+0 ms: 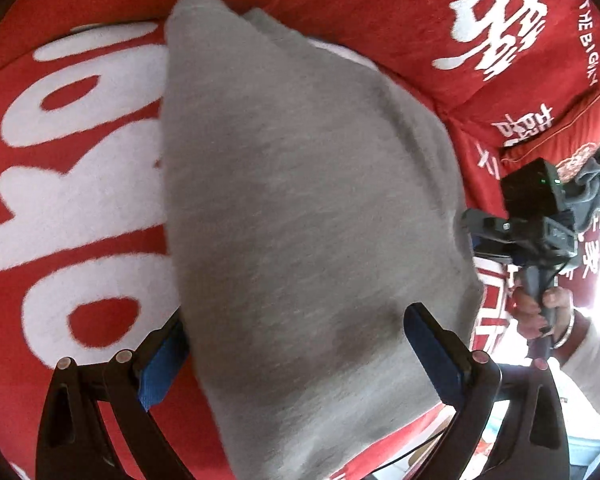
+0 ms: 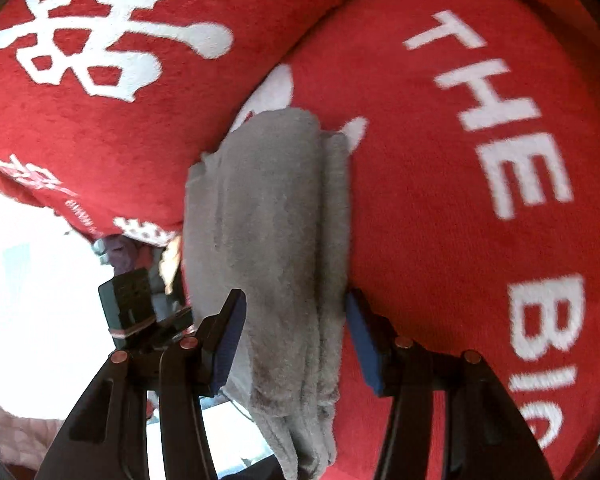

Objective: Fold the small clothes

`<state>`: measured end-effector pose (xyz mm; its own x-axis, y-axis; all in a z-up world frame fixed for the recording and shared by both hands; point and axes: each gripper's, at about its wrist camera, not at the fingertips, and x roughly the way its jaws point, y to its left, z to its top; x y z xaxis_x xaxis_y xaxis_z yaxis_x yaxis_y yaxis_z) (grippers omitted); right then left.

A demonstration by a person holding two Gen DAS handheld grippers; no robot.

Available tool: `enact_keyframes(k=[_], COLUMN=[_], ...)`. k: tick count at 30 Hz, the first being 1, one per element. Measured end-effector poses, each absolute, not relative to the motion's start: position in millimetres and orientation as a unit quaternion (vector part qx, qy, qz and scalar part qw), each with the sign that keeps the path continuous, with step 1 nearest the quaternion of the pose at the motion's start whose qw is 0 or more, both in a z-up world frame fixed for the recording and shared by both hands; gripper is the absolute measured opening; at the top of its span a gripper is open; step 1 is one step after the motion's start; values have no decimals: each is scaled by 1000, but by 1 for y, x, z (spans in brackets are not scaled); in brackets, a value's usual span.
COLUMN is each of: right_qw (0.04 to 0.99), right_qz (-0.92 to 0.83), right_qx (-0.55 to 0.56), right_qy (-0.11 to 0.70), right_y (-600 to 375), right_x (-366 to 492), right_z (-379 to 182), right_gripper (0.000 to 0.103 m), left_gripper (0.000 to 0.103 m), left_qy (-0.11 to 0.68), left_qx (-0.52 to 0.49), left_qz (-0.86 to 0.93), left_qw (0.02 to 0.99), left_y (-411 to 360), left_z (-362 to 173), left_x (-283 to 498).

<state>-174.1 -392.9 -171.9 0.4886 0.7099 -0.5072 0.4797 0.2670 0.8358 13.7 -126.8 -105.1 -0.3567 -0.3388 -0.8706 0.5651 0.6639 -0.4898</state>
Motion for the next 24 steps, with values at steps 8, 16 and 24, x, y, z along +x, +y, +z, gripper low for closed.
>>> enact_keyframes(k=[8,16,24], right_qw=[629,626,619], right_qz=[134,101,95], right_qx=[598,613,646], right_qy=[478,471,436], right_y=[-377,-372,-352], right_x=[-147,-159,-168], right_z=[-178,-164,-126], right_gripper=[57,32,32], left_gripper=[101,57,45], left_qy=[712,676,661], left_qx=[73,81,31], left_qz=[-394,-398,-436], left_qw=[577,615,610], left_y=[-142,-132,-110], left_z=[-112,-92,-59], left_x=[10,2,1])
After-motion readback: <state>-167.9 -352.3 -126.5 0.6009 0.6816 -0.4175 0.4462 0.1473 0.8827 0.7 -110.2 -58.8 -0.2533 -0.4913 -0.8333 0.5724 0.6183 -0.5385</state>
